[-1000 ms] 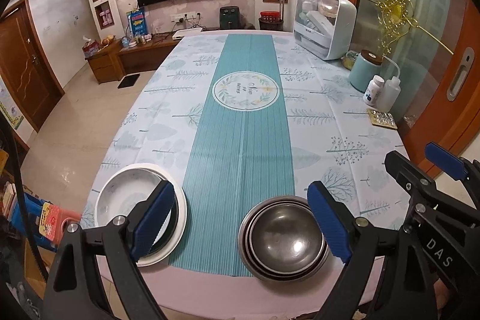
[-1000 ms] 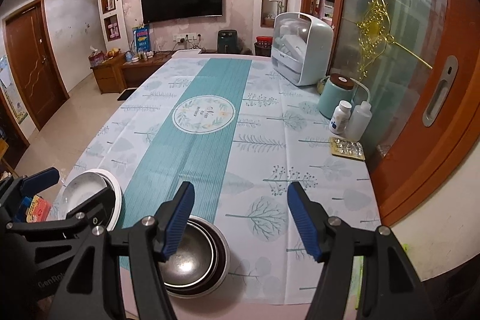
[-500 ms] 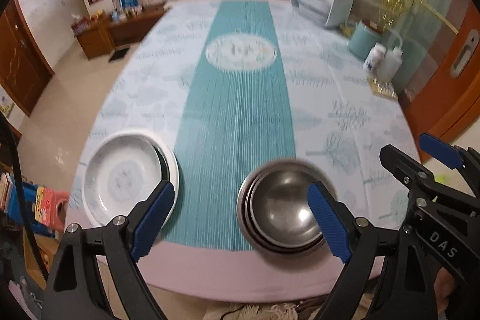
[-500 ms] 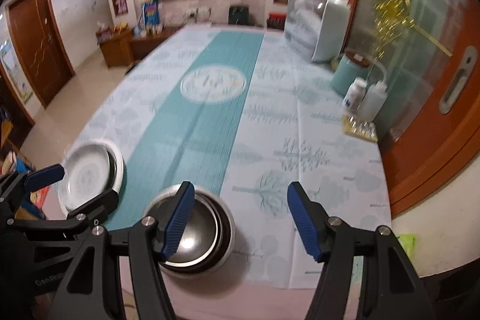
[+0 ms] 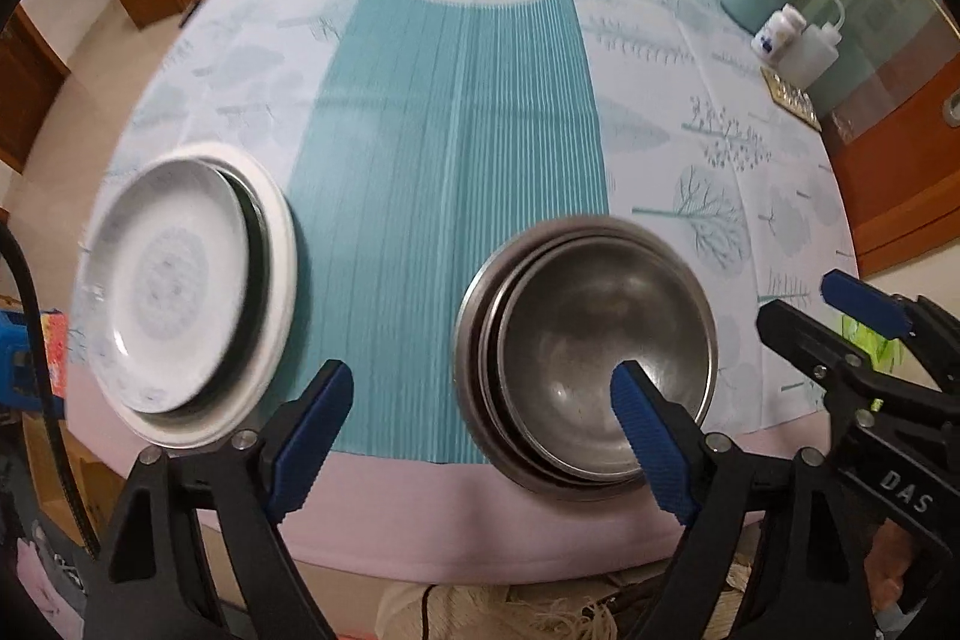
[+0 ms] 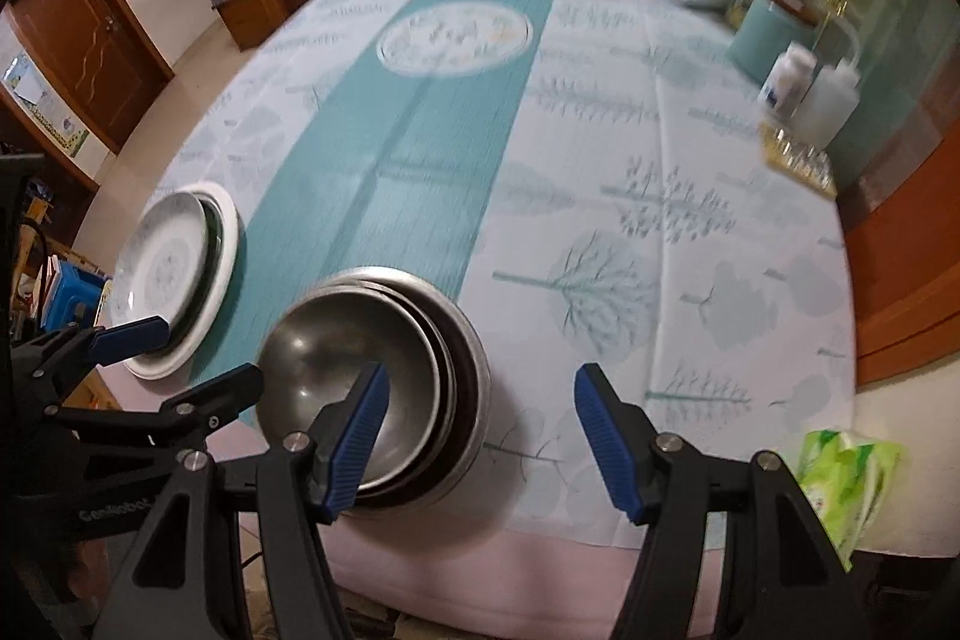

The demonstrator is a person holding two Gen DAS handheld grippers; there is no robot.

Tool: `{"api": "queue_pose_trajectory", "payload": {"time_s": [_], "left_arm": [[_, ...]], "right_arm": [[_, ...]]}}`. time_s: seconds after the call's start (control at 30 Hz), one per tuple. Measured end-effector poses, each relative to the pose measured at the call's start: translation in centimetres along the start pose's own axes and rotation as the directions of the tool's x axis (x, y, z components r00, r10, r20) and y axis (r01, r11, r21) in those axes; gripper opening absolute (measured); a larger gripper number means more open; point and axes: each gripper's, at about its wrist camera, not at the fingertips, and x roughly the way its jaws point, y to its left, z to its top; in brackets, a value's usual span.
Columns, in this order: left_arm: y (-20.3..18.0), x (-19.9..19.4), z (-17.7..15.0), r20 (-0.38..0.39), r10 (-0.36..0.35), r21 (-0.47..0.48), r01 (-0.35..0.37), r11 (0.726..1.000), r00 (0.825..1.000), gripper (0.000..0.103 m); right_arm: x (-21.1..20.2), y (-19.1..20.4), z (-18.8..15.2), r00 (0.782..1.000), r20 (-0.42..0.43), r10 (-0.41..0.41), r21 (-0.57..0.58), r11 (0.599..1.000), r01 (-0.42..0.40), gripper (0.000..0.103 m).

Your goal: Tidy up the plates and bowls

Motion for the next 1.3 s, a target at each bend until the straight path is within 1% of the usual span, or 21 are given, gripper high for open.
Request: {"api": "queue_pose_trajectory", "payload": {"time_s": [0.1, 0.17, 0.2, 0.23, 0.27, 0.3, 0.43, 0.47, 0.53, 0.63, 0.67, 0.7, 0.83, 0.87, 0.9, 1.0, 1.1, 1.3], "left_arm": [[0.4, 1.8, 0.0, -0.054, -0.025, -0.012, 0.024, 1.0, 0.998, 0.071], [0.7, 2.8, 0.0, -0.085, -0.036, -0.025, 0.034, 0.999, 0.996, 0.07], [0.9, 3.2, -0.1, -0.096, -0.044, -0.031, 0.041, 0.999, 0.994, 0.065], [1.0, 3.7, -0.1, -0.11, -0.055, -0.039, 0.051, 0.998, 0.992, 0.058], [1.1, 4.1, -0.1, -0.124, -0.066, -0.047, 0.061, 0.997, 0.99, 0.056], [1.3, 4.5, -0.1, -0.138, -0.076, -0.057, 0.069, 0.996, 0.988, 0.054], [1.5, 5.5, -0.2, -0.162, -0.101, -0.078, 0.089, 0.993, 0.982, 0.054], [1.5, 5.6, -0.2, -0.165, -0.105, -0.08, 0.093, 0.992, 0.981, 0.052], [1.3, 5.9, -0.1, -0.174, -0.116, -0.082, 0.104, 0.991, 0.978, 0.043], [1.0, 6.5, -0.1, -0.191, -0.13, -0.086, 0.115, 0.99, 0.973, 0.043], [0.9, 6.7, -0.1, -0.197, -0.133, -0.089, 0.118, 0.989, 0.971, 0.042], [0.8, 6.9, -0.1, -0.202, -0.14, -0.091, 0.123, 0.988, 0.969, 0.038], [0.7, 7.0, -0.1, -0.2, -0.143, -0.102, 0.124, 0.987, 0.969, 0.038], [0.8, 6.9, -0.2, -0.197, -0.142, -0.105, 0.123, 0.987, 0.97, 0.038], [0.8, 6.9, -0.2, -0.194, -0.141, -0.108, 0.121, 0.987, 0.971, 0.038], [0.7, 6.6, -0.5, -0.183, -0.131, -0.107, 0.113, 0.988, 0.974, 0.037], [0.7, 5.9, -0.7, -0.167, -0.117, -0.106, 0.1, 0.989, 0.979, 0.037], [1.8, 3.1, -1.2, -0.118, -0.089, -0.137, 0.072, 0.988, 0.989, 0.037]], "right_arm": [[1.6, -0.4, 0.0, 0.999, -0.049, 0.022, 0.009, 1.0, -0.022, 0.065], [2.6, -0.4, -0.1, 0.996, -0.077, 0.041, 0.016, 0.999, -0.04, 0.065], [3.0, -0.5, -0.1, 0.995, -0.091, 0.046, 0.018, 0.999, -0.045, 0.065], [3.4, -0.5, 0.0, 0.994, -0.101, 0.05, 0.017, 0.999, -0.048, 0.065], [3.8, -0.5, 0.0, 0.992, -0.112, 0.054, 0.017, 0.998, -0.052, 0.065], [4.2, -0.5, 0.0, 0.99, -0.125, 0.061, 0.017, 0.998, -0.059, 0.065], [5.5, -0.6, -0.1, 0.98, -0.17, 0.099, 0.03, 0.995, -0.095, 0.065], [5.7, -0.6, -0.2, 0.979, -0.177, 0.102, 0.033, 0.995, -0.097, 0.065], [6.1, -0.8, -0.3, 0.976, -0.19, 0.107, 0.04, 0.994, -0.101, 0.065], [6.6, -0.9, -0.3, 0.971, -0.208, 0.118, 0.046, 0.993, -0.111, 0.064], [6.8, -1.0, -0.4, 0.968, -0.215, 0.127, 0.051, 0.992, -0.119, 0.061], [7.0, -1.0, -0.3, 0.965, -0.224, 0.136, 0.055, 0.99, -0.127, 0.056], [7.6, -1.1, -0.6, 0.951, -0.252, 0.177, 0.066, 0.984, -0.166, 0.043], [7.6, -1.0, -0.6, 0.948, -0.256, 0.188, 0.066, 0.982, -0.177, 0.036], [7.5, -0.8, -0.6, 0.946, -0.259, 0.196, 0.063, 0.981, -0.186, 0.036], [7.4, -0.4, -0.8, 0.95, -0.26, 0.175, 0.045, 0.985, -0.169, 0.035], [7.2, -0.5, -0.8, 0.948, -0.259, 0.182, 0.051, 0.983, -0.175, 0.034], [5.5, 0.4, -0.5, 0.951, -0.232, 0.203, 0.027, 0.979, -0.202, 0.034]]}}
